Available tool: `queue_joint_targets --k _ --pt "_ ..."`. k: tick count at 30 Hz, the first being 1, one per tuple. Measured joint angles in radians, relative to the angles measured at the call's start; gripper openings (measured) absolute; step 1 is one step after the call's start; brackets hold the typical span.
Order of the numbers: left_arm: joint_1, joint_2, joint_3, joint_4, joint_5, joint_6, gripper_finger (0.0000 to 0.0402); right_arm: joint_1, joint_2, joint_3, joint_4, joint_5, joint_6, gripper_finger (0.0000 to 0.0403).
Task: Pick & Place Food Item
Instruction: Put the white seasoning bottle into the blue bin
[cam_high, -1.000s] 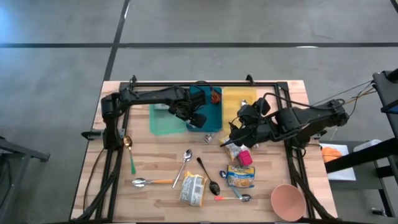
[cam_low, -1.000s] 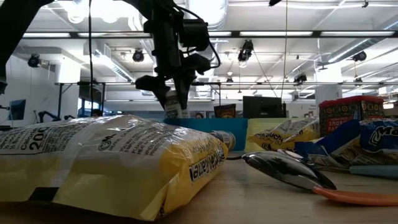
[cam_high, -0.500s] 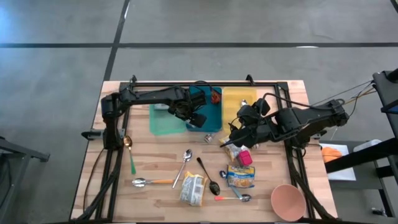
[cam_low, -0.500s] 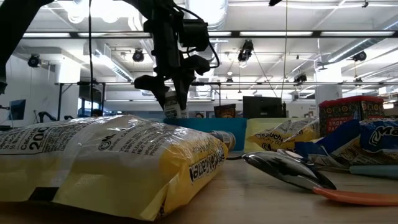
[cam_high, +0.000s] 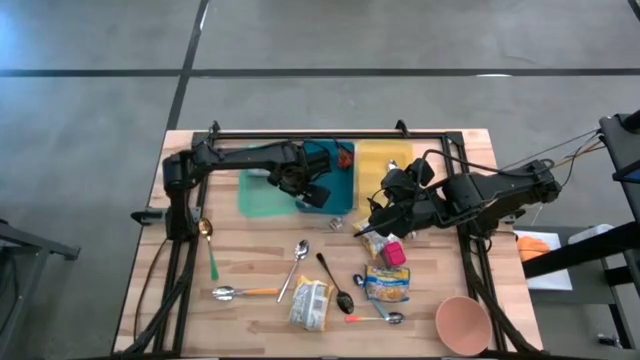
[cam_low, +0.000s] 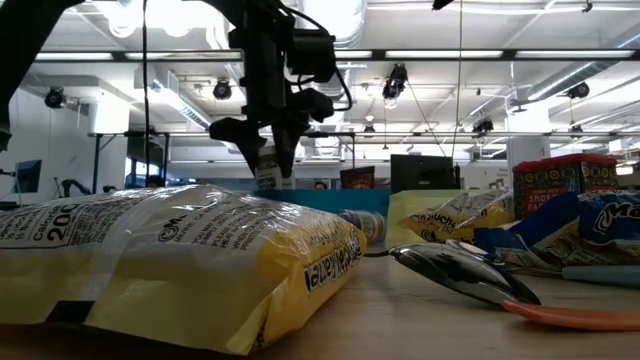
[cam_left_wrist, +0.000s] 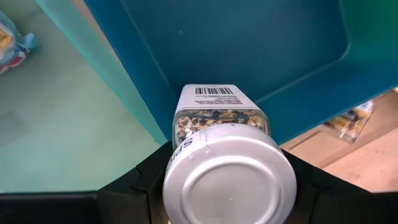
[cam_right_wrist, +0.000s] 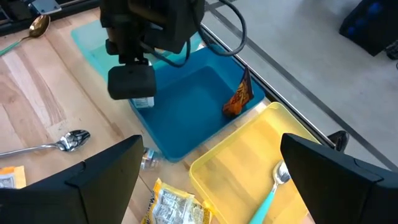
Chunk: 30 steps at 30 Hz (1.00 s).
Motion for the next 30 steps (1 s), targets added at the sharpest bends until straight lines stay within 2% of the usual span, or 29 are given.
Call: queue_joint_targets --k 6,14,30 --pt "-0.013 0.0 -0.036 0.006 -0.002 0.0 0.0201 0.0 0.0 0.0 0.0 0.0 0.0 0.0379" --pt "-0.013 0.0 -0.051 0.021 -0.003 0.018 0.0232 0.0 0.0 0.0 0.0 0.0 0.0 0.0379" --pt "-0.009 0.0 -0.051 0.044 -0.002 0.036 0.0239 0.0 0.0 0.0 -0.002 0.0 -0.005 0.0379"
